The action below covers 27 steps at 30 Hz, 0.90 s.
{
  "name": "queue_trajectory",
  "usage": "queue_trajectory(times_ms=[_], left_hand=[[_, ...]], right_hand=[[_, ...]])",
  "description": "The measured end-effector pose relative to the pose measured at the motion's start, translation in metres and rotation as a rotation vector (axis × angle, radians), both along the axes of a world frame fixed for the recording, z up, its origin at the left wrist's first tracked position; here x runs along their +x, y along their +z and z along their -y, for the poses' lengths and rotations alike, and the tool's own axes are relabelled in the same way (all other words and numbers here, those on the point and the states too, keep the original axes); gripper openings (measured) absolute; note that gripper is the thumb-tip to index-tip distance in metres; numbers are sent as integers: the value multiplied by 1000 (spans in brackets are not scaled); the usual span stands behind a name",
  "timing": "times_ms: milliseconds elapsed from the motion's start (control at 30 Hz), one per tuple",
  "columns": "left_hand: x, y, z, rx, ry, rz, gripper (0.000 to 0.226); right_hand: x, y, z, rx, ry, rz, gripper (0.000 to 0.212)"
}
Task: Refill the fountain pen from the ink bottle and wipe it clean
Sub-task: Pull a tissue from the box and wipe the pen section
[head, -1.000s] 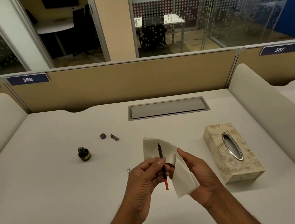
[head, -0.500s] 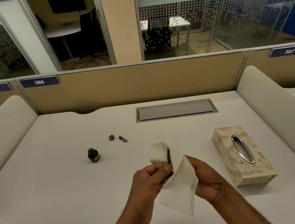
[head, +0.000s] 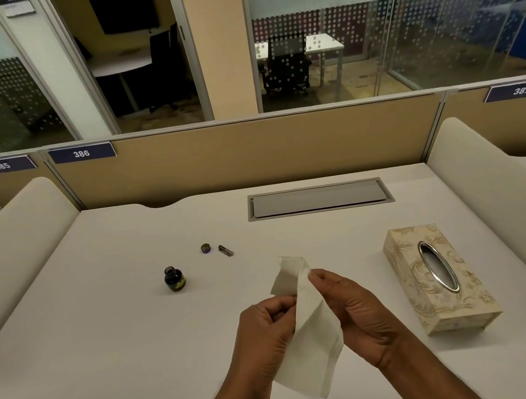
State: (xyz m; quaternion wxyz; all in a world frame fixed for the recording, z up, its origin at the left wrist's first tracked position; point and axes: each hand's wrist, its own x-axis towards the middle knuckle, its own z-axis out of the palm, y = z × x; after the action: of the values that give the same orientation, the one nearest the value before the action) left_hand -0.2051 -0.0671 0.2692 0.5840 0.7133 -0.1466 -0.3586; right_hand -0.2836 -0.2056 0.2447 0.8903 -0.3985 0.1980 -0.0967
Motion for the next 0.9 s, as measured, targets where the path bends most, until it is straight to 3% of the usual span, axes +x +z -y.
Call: queue_trajectory(times_ms=[100,233,467,900], left_hand=[[-2,3,-1,3,-34,-39,12],[-2,7,-5,-34,-121,-229,19],[-1,6,-12,-145,-172,-489,24],[-2,8,-13,-40,-94,-167,18]], right_hand=[[-2,3,1,-2,-31,4,41],[-7,8,0,-4,-74,15,14],[-11,12,-1,-70,-41,56,16],[-4,13,-10,-206,-192,12,21]])
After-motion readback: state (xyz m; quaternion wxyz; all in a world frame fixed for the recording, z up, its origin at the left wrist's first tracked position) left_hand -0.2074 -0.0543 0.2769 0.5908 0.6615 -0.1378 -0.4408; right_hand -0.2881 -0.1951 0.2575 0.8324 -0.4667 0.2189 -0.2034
